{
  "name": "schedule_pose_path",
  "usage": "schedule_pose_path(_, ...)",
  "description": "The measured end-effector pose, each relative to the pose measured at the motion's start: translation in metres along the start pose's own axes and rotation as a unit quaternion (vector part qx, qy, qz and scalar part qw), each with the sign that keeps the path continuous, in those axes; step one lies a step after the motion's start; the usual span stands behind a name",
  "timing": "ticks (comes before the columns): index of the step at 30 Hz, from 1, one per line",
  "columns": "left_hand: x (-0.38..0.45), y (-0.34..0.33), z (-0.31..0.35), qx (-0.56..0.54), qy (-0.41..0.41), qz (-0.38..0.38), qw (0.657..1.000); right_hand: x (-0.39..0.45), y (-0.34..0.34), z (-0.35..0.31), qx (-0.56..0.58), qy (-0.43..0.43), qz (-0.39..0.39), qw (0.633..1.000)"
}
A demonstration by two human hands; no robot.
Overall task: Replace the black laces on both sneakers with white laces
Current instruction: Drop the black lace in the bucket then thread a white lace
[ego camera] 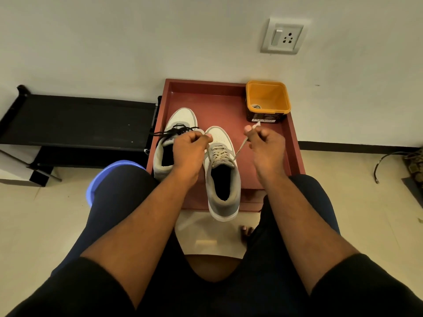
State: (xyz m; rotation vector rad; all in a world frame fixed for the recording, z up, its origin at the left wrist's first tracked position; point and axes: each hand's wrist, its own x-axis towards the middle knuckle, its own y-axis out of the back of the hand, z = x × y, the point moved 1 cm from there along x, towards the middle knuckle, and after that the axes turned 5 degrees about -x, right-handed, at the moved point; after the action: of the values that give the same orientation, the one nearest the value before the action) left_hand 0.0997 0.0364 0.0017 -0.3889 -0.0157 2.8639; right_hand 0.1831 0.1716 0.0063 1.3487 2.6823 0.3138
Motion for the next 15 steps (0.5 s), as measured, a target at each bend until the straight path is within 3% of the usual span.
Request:
schedule_pose_path(8,-0.001,-0.020,0.061,0.005,-0.087,-0.139,0.986,0.006,0.000,-0.055,-0.108,0.198,-0.057,0.973)
schedule_pose_path(15,-0.011,-0.026,0.077,0.006,-0.137,-0.160,0.978,0.010,0.008,-0.083,-0.084,0.233,-0.050,0.968)
